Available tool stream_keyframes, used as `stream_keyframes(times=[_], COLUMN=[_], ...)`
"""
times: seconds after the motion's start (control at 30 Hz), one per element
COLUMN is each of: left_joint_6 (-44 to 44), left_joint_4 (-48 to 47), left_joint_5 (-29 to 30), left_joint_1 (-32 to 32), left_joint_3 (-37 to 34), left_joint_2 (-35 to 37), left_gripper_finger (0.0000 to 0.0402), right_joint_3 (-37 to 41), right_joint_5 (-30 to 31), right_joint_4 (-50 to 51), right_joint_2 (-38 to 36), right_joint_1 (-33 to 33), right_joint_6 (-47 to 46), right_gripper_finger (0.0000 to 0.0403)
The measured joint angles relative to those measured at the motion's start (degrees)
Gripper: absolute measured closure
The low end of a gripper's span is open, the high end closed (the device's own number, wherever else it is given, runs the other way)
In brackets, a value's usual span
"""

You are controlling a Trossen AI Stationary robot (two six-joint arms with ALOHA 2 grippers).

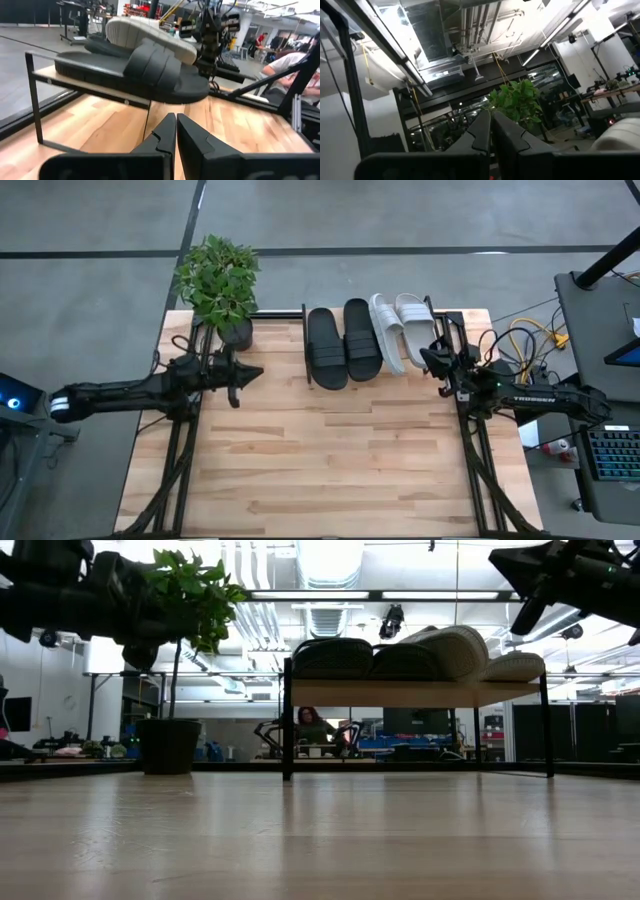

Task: Pick and place slides into the shelf
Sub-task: Return to Home Position

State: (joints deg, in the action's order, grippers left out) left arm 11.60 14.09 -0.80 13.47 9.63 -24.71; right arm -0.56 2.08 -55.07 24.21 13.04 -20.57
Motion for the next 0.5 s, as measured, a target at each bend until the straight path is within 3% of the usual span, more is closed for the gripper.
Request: stream_keyframes(times=[0.23, 0.4, 0.5], left_joint_6=[0.10, -0.09, -0.18], left_joint_4=[14.35, 12.80, 12.47], left_joint_5=[0.95, 1.78, 1.80], left_joint_1=[-0.41, -0.46, -0.46], left_joint_3=[-8.85, -8.98, -9.07], left_joint_2=[1.23, 1.28, 0.80], left_gripper_finger=[0.0402, 0.0402, 0.0402], right_joint_3=[0.00, -0.02, -0.02], right_joint_5=[-1.98, -3.83, -5.49], right_joint_4=[-0.86, 0.69, 7.95], right_joint_2=[-0.11, -0.05, -0.04], right_joint_1=[0.00, -0.01, -0.02], right_joint_6=[2.07, 1.20, -1.12], right_gripper_finger=[0.0394, 0.0394, 0.0394])
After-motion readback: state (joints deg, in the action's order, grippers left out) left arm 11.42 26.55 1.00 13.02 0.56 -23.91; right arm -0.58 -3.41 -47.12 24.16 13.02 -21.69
